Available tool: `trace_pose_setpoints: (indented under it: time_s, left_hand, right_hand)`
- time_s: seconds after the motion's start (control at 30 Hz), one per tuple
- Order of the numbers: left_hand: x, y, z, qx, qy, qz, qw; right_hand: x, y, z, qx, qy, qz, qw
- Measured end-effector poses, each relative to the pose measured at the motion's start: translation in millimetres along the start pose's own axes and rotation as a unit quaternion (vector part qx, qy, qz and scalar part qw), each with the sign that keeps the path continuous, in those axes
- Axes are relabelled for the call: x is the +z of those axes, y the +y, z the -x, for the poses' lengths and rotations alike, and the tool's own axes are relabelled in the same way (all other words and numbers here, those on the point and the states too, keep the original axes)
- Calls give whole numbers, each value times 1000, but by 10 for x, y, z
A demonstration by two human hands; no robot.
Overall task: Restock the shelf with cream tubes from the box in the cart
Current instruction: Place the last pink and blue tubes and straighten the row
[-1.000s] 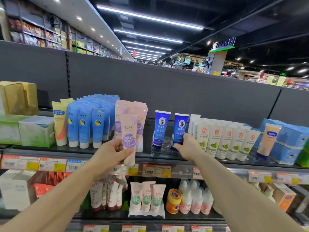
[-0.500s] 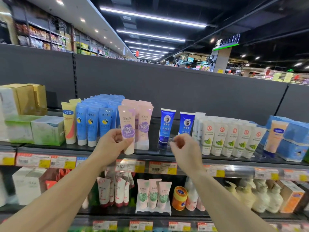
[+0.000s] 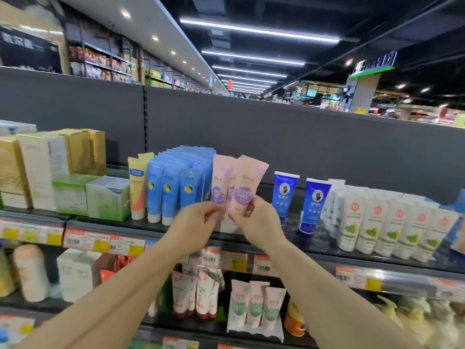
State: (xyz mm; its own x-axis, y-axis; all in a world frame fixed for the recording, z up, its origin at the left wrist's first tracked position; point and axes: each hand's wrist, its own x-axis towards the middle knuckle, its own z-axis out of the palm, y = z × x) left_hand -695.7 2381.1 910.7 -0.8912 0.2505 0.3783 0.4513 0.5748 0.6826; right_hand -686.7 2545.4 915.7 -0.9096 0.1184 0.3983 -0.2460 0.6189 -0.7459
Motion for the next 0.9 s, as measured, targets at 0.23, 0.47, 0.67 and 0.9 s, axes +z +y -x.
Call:
trace_pose_setpoints:
  time_s: [0.23, 0.47, 0.67, 0.9]
  left_hand:
    - [27, -274, 6, 49, 3, -136, 989]
    - [69, -411, 34, 128, 17, -256, 958]
    - [96, -473, 6, 159, 28, -288, 944]
    - [91, -551, 17, 198, 40, -326, 923]
  right_hand:
    - [269, 119, -122, 3, 36, 52, 998]
    - [315, 22, -105, -4, 61, 83, 995]
    - [330, -4, -140, 13, 64, 113, 991]
    - [377, 19, -121, 34, 58, 163, 984]
